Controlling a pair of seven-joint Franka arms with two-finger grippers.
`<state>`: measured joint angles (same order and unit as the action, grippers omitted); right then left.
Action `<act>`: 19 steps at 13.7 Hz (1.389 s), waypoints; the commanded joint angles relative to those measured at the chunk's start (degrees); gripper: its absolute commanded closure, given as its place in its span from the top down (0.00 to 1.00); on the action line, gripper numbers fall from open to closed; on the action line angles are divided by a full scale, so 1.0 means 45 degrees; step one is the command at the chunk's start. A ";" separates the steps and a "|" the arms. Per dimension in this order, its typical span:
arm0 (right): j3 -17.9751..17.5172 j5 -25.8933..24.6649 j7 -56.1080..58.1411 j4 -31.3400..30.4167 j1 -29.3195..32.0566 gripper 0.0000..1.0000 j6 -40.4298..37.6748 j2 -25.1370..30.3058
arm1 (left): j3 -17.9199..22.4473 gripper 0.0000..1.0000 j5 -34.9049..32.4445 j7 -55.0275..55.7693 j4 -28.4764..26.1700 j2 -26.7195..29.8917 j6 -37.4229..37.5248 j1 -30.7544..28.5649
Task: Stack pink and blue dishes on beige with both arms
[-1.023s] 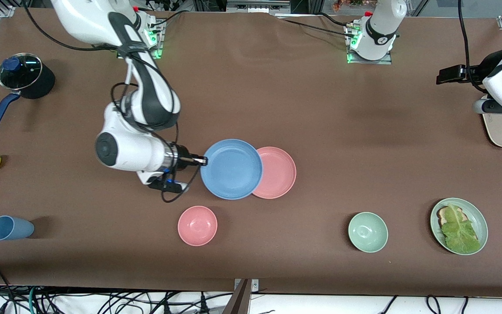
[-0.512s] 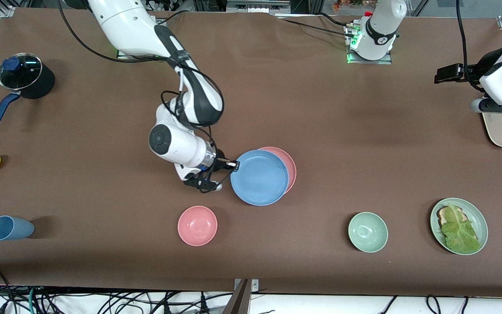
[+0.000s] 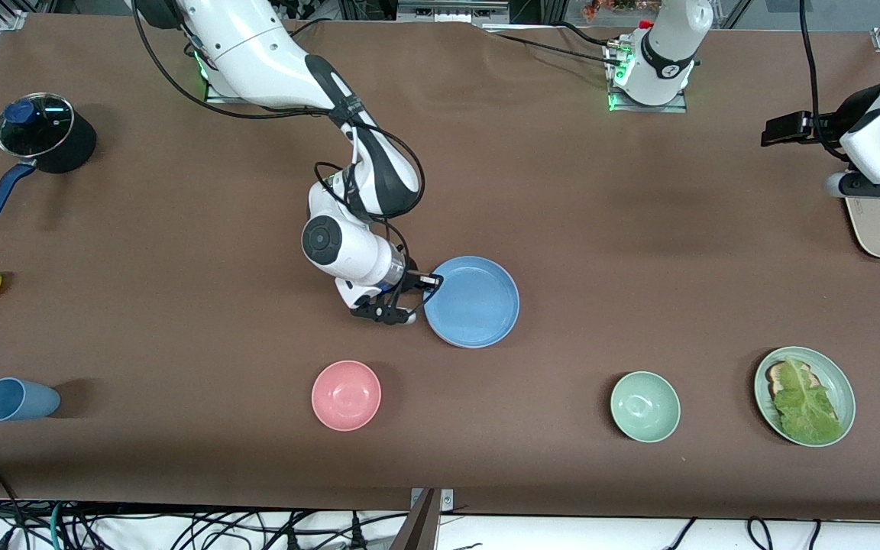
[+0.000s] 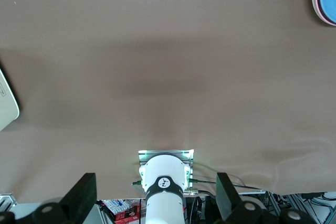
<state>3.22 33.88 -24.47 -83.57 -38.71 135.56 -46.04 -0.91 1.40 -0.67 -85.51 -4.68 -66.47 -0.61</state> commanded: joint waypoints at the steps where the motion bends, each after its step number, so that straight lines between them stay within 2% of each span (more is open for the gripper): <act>1: 0.0143 0.0070 0.0008 0.0154 -0.0186 1.00 -0.0066 -0.0043 | -0.0012 1.00 -0.0115 0.0032 -0.0098 0.0200 -0.0034 0.0078; 4: 0.0609 -0.0261 0.0046 -0.0060 -0.0265 1.00 -0.0434 0.0365 | 0.0008 1.00 -0.0115 0.0032 -0.0098 0.0181 -0.0034 0.0058; 7: 0.1547 -0.1080 0.0047 -0.0061 -0.0265 1.00 -0.2228 0.1320 | 0.0008 1.00 -0.0115 0.0032 -0.0098 0.0181 -0.0034 0.0058; 9: 0.2540 -0.1646 0.0144 -0.0041 -0.0265 1.00 -0.4119 0.2101 | 0.0008 1.00 -0.0115 0.0032 -0.0098 0.0181 -0.0034 0.0058; 12: 0.4258 -0.3147 0.0378 -0.0002 -0.0246 1.00 -0.6620 0.3273 | -0.0011 1.00 -0.0115 0.0032 -0.0098 0.0181 -0.0034 0.0058; 14: 0.5295 -0.3678 0.0689 0.0114 -0.0226 1.00 -0.7698 0.4035 | 0.0008 1.00 -0.0115 0.0032 -0.0098 0.0181 -0.0034 0.0058; 15: 0.5493 -0.3719 0.1155 0.0154 -0.0110 1.00 -0.7818 0.4387 | 0.0008 1.00 -0.0115 0.0032 -0.0098 0.0181 -0.0034 0.0039; 17: 0.5321 -0.4262 0.1511 0.0174 0.0571 1.00 -0.8519 0.5012 | 0.0008 1.00 -0.0115 0.0032 -0.0098 0.0161 -0.0034 0.0019; 18: 0.4971 -0.5136 0.1627 0.0193 0.1058 1.00 -0.8948 0.5479 | 0.0008 1.00 -0.0115 0.0032 -0.0098 0.0161 -0.0034 0.0019; 19: 0.4214 -0.5822 0.1957 0.0174 0.1817 1.00 -0.9339 0.6064 | 0.0008 1.00 -0.0115 0.0032 -0.0098 0.0161 -0.0053 0.0019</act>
<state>27.29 12.65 -17.47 -82.26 -35.49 96.76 -23.44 -0.90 1.40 -0.67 -85.52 -4.68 -66.48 -0.63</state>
